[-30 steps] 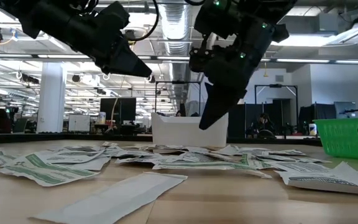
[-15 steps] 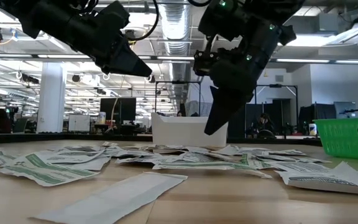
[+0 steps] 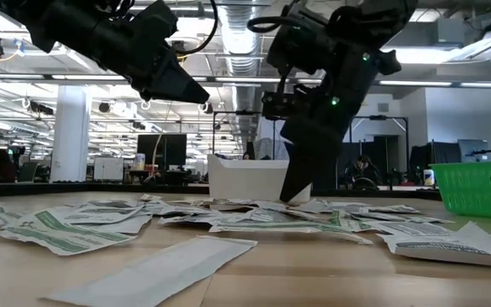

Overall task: Pick & Place First Aid Supplies
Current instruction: Put the bandage pack into the green bin

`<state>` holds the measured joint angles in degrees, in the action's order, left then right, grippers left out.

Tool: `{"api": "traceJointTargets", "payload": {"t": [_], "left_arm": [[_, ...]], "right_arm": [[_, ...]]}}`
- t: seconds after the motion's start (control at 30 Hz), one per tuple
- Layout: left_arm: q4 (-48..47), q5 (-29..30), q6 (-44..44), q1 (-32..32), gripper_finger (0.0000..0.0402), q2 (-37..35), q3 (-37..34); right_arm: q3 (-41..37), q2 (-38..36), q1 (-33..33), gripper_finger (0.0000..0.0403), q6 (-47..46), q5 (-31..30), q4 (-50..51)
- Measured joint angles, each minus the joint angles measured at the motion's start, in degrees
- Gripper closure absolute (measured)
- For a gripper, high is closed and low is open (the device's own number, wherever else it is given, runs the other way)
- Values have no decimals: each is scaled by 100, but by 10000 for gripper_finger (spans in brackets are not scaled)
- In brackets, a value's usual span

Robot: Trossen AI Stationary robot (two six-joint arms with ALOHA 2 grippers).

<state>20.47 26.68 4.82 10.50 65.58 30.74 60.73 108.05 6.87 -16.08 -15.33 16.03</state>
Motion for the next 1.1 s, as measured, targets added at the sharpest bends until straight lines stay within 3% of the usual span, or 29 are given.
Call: {"api": "traceJointTargets", "payload": {"t": [0.17, 0.43, 0.83, 1.1], "left_arm": [[2, 0, 0, 0, 316, 0, 0], [13, -1, -2, 0, 316, 0, 0], [16, -1, -2, 0, 316, 0, 0], [16, -1, -2, 0, 316, 0, 0]], "right_arm": [[-3, 99, -94, 306, -5, 47, 52], [18, 138, -198, 395, -7, 206, 98], [219, -1187, 394, 402, -470, 174, 1109], [210, -2103, 1440, 402, -1923, 15, 3101]]}}
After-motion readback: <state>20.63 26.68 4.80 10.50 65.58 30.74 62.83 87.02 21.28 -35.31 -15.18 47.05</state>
